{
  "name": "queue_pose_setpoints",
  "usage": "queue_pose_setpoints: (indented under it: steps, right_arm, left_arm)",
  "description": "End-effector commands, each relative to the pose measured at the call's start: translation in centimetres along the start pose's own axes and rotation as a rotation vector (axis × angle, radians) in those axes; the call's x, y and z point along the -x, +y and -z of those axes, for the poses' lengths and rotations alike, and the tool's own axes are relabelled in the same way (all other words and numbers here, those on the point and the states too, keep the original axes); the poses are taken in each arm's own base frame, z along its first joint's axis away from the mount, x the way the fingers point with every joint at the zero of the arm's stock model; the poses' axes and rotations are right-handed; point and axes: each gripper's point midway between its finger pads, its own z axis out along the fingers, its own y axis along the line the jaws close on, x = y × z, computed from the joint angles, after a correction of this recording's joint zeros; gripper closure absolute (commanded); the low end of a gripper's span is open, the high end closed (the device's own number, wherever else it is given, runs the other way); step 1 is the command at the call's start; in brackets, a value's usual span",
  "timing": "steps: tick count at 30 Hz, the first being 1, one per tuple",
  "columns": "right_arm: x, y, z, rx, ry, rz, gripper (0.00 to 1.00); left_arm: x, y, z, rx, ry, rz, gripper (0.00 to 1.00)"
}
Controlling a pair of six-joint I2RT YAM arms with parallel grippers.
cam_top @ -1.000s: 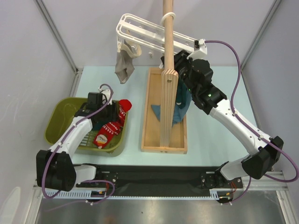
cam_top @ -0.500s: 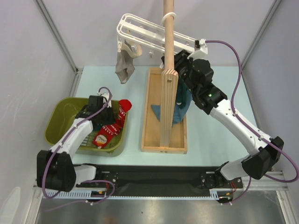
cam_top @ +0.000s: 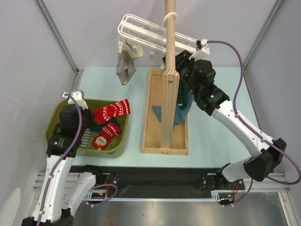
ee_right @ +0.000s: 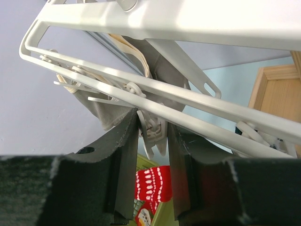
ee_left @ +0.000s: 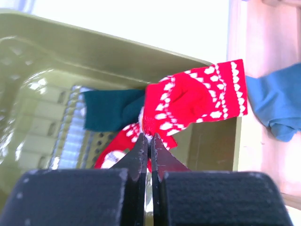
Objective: Clip the socks to the hanger
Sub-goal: Pick up the sock from the bin.
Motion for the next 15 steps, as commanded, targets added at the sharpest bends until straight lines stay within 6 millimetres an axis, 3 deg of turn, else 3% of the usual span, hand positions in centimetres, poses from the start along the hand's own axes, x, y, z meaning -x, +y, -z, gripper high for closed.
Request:
queue_pose_setpoints:
  steps: [1, 3, 7, 11, 15]
  right_arm:
    - [0.6, 0.6, 0.7, 0.024, -0.006, 0.017, 1.00]
    - [0.5, 0.6, 0.6, 0.022, -0.003, 0.018, 1.00]
    - [0.6, 0.7, 0.6, 0.026, -0.004, 0.017, 1.00]
    - [0.4, 0.7, 0.6, 0.026, 0.002, 0.015, 1.00]
    - [0.7, 0.9, 0.7, 0.030, -0.001, 0.018, 1.00]
  left_arm:
    - [0.0, 2.5, 2.8, 0.126, 0.003, 0.024, 1.00]
    - [0.3, 3.3, 4.2, 0.160, -0.026, 0.029, 1.00]
    - [3.4, 3.5, 7.6, 0.164, -0.140, 0.072, 1.00]
    - [4.8, 1.6, 8.6, 0.073, -0.161, 0.155, 1.00]
    - [5.7, 2.7, 9.4, 0.138, -0.204, 0.178, 1.00]
